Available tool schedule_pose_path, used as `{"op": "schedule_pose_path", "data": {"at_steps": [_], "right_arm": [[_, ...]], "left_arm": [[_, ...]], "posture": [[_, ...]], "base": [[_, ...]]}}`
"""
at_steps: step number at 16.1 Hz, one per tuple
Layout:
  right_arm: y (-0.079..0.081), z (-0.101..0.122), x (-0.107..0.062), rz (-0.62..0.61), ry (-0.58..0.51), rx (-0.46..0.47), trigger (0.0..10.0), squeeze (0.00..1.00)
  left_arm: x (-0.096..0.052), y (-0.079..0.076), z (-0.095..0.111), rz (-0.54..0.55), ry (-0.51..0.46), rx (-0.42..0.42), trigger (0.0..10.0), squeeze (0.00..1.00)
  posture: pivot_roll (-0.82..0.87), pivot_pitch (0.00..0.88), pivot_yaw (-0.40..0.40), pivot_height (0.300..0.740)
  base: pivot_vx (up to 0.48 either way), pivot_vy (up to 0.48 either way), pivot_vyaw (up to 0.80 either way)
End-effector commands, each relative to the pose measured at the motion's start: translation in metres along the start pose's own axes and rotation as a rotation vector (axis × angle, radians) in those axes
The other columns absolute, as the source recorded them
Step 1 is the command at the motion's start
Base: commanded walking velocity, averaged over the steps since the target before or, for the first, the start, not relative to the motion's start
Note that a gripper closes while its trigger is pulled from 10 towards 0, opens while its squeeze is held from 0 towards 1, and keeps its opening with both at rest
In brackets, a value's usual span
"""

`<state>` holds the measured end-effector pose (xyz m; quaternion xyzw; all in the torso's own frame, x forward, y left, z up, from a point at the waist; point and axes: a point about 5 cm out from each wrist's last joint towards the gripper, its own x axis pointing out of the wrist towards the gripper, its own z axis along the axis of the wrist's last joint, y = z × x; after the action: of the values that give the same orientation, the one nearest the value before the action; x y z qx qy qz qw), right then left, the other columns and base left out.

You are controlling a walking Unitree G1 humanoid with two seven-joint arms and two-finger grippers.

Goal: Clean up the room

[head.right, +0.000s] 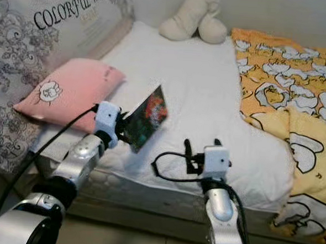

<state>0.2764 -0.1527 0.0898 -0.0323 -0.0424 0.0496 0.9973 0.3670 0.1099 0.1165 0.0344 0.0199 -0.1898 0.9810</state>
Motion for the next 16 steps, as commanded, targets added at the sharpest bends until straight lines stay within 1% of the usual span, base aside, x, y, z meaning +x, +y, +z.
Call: {"op": "schedule_pose_path", "data": {"at_steps": [1, 4, 9, 10, 13, 14, 15, 16], "right_arm": [[0.004, 0.000, 0.001, 0.019, 0.001, 0.008, 10.0, 0.00], [0.008, 0.001, 0.006, 0.039, 0.000, 0.005, 10.0, 0.00], [0.010, 0.003, 0.009, 0.060, -0.009, -0.010, 10.0, 0.00], [0.010, 0.002, 0.009, 0.058, -0.006, -0.006, 10.0, 0.00], [0.013, -0.001, 0.005, 0.066, -0.003, 0.003, 10.0, 0.00], [0.013, -0.001, 0.004, 0.070, 0.001, -0.004, 10.0, 0.00], [0.013, -0.002, 0.004, 0.070, 0.005, -0.006, 10.0, 0.00], [0.013, -0.001, 0.003, 0.071, 0.004, -0.007, 10.0, 0.00]], "left_arm": [[0.004, 0.005, 0.015, 0.023, -0.059, 0.000, 10.0, 0.00], [0.006, 0.008, 0.018, 0.009, -0.071, 0.003, 10.0, 0.00], [0.009, 0.009, 0.028, -0.050, -0.102, 0.048, 10.0, 0.00], [0.009, 0.009, 0.030, -0.056, -0.103, 0.047, 10.0, 0.00], [0.011, 0.011, 0.032, -0.062, -0.106, 0.037, 10.0, 0.00], [0.012, 0.011, 0.032, -0.063, -0.096, 0.035, 10.0, 0.00], [0.014, 0.011, 0.032, -0.065, -0.075, 0.014, 10.0, 0.00], [0.017, 0.010, 0.033, -0.063, -0.052, -0.031, 10.0, 0.00]], "posture": [[0.07, 0.000, 0.029, 0.740], [0.08, 0.000, 0.021, 0.740], [0.09, 0.000, 0.023, 0.740], [0.09, 0.000, 0.026, 0.740], [0.08, 0.000, 0.032, 0.740], [0.07, 0.000, 0.032, 0.740], [0.07, 0.000, 0.032, 0.740], [0.06, 0.000, 0.031, 0.740]], "base": [[0.472, 0.000, 0.00], [0.471, 0.000, 0.00], [0.470, 0.000, 0.00], [0.472, 0.000, -0.48], [0.466, 0.000, -0.67], [0.458, 0.000, 0.00], [0.000, 0.000, 0.00], [0.000, 0.000, 0.00]]}}
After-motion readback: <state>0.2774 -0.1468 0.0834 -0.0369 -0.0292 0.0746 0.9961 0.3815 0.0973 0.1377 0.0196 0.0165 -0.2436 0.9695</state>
